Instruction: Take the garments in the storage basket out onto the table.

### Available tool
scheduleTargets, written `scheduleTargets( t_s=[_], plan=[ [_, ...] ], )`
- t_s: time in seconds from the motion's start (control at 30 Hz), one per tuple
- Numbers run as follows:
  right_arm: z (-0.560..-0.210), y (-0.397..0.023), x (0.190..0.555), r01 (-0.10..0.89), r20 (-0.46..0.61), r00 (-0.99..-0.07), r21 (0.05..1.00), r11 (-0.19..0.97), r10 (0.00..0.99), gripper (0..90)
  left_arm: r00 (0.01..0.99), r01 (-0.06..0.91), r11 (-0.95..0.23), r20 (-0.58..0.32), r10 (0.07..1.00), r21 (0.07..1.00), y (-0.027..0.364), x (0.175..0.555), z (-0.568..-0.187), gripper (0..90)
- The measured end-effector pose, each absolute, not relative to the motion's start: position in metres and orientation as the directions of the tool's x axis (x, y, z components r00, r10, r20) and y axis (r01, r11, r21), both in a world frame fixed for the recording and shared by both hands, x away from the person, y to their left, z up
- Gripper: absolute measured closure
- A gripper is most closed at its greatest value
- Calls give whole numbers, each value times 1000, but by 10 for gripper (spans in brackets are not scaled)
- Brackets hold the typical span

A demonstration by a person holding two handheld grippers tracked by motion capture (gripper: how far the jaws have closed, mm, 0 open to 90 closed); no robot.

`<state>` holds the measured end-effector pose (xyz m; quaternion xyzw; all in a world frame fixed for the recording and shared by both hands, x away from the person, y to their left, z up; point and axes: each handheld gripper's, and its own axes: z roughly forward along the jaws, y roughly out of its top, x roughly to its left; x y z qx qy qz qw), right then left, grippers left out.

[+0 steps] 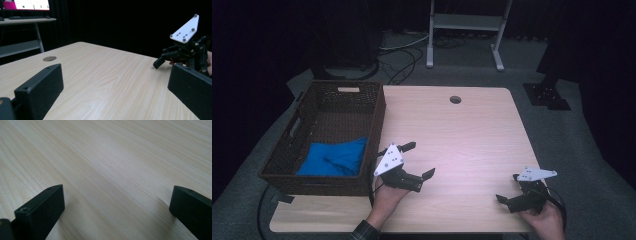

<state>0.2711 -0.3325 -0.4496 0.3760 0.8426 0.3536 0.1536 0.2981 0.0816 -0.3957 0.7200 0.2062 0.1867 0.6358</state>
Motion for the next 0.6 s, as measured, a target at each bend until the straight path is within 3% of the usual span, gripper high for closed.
scheduleTargets(
  t_s=[0.6],
  plan=[
    [-450, -332, 271, 525, 7, -670, 711, 467, 742, 0, 841, 50, -98, 12, 541, 994, 84, 302, -378, 0]
  ],
)
